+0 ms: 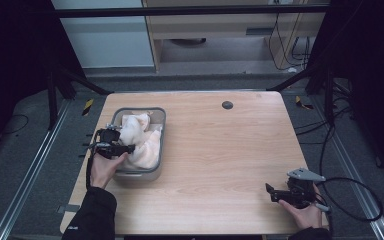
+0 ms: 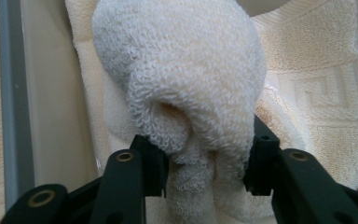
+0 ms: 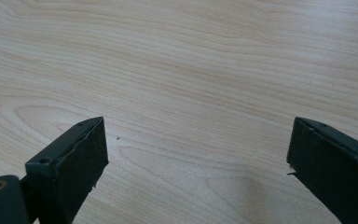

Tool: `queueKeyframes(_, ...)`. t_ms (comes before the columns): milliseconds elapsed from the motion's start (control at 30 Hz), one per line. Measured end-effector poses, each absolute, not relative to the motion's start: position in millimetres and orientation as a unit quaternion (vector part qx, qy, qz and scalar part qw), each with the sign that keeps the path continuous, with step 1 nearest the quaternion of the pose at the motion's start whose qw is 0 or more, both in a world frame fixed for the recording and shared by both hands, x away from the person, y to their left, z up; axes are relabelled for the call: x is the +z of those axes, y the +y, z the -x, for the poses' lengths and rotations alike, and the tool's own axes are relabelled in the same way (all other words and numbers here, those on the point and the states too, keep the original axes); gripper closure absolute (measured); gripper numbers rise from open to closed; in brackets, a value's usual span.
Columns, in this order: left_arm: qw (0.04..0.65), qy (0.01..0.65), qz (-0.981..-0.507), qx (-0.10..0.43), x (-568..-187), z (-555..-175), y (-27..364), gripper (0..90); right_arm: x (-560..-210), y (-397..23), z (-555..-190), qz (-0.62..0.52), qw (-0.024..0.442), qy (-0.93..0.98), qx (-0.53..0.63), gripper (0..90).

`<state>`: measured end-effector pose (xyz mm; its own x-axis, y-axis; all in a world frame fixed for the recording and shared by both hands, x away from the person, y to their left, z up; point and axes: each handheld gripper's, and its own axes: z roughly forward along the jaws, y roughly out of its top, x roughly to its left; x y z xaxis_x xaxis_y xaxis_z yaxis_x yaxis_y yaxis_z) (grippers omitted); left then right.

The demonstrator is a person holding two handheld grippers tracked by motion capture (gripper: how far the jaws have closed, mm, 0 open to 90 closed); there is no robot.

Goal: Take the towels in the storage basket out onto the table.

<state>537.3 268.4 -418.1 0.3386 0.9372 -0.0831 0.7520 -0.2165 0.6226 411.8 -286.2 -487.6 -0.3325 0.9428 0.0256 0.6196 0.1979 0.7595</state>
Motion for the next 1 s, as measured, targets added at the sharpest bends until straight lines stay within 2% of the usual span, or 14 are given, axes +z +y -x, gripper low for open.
queueKeyframes(300, 0.313, 0.542, -0.761, 0.172, -407, -525, 272, 65.6, -487, -286, -412, -0.529, 0.231, 0.739, 0.347, 5.1)
queueKeyframes(1000, 0.358, 0.525, -0.746, 0.199, -364, -501, 286, 68.3, -487, -286, -412, -0.53, 0.232, 0.739, 0.346, 5.1)
